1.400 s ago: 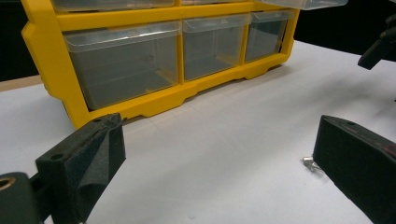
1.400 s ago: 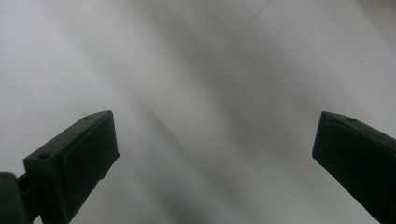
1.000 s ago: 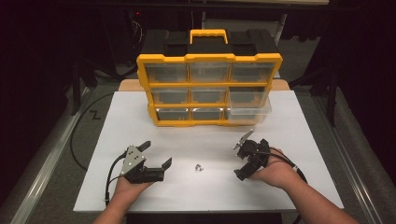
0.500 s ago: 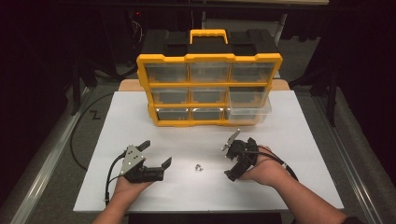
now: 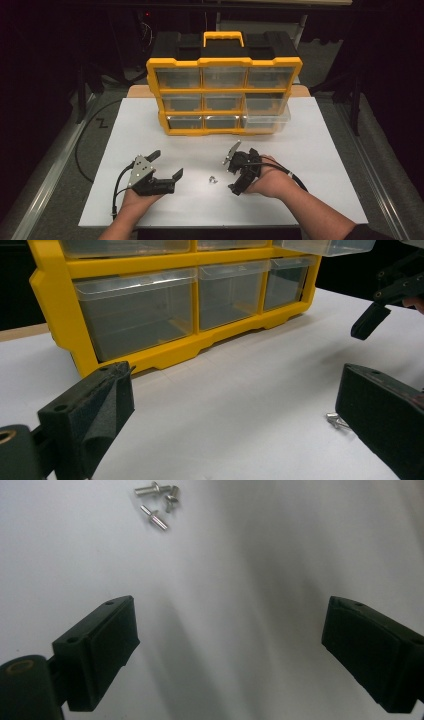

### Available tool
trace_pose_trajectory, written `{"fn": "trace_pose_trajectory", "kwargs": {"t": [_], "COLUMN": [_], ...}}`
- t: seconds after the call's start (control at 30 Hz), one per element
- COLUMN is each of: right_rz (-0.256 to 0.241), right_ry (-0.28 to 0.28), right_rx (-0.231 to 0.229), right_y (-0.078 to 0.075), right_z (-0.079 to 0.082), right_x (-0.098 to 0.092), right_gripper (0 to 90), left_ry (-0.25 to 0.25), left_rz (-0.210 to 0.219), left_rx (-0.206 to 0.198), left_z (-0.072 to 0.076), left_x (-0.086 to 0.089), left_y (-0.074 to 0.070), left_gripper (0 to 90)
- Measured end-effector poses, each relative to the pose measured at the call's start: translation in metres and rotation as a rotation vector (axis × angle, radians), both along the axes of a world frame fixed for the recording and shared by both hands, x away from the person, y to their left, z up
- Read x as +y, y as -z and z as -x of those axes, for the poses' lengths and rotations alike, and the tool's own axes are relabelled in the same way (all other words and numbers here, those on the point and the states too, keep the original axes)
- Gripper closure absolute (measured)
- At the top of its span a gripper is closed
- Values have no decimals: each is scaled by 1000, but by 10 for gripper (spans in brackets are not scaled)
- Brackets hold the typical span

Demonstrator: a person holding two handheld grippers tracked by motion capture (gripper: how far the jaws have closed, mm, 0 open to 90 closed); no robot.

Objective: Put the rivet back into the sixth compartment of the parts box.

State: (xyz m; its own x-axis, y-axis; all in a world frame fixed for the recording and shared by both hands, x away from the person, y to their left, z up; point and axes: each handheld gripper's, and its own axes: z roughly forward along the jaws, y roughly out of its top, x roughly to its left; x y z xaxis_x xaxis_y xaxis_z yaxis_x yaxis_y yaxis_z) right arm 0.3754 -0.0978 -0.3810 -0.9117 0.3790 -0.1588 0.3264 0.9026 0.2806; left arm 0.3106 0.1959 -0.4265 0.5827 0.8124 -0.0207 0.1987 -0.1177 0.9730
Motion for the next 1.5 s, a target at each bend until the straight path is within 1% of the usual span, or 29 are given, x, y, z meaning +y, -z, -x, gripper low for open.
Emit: {"fn": "trace_pose_trajectory", "kwargs": {"t": [0.03, 0.07, 0.1, 0.17, 0.23, 0.27, 0.43, 0.47, 0.6, 0.9, 1.03, 1.23, 1.3, 1.5], "right_rz": [2, 0, -1, 3, 1, 3, 2, 8, 8, 5, 11, 15, 15, 15], "right_ry": [-9, 9, -18, -32, -37, -44, -62, -69, -81, -99, -123, -134, -147, -148], "right_rx": [0, 16, 4, 9, 9, 5, 0, -3, 3, 24, 33, 31, 31, 32], "right_y": [0, 1, 1, 1, 1, 1, 1, 2, 3, 2, 2, 3, 4, 4], "right_z": [0, 1, 0, 0, 1, 2, 3, 3, 4, 4, 5, 7, 7, 7], "right_x": [2, 4, 6, 12, 14, 17, 24, 26, 32, 40, 45, 49, 50, 50], "right_gripper": [108, 111, 116, 132, 148, 155, 160, 162, 171, 201, 202, 203, 215, 239], "left_ry": [1, 2, 4, 5, 6, 6, 7, 8, 11, 14, 15, 15, 16, 17], "left_rz": [1, 1, -1, 0, 0, 0, 2, 3, 2, 6, 7, 7, 8, 9], "left_rx": [0, -1, 0, 0, -1, 0, -1, -1, 0, 0, 0, 0, 0, 1], "left_z": [0, 0, 0, 0, 0, 0, 0, 0, 0, 0, 0, 0, 0, 0], "left_x": [0, 0, 0, -1, -1, 0, 0, 0, -1, 0, -1, -1, 0, 0], "left_y": [0, 0, 0, 0, 0, 0, 0, 0, 0, 0, 0, 0, 0, 0], "left_gripper": [31, 30, 30, 30, 30, 31, 31, 31, 30, 30, 31, 31, 30, 31]}}
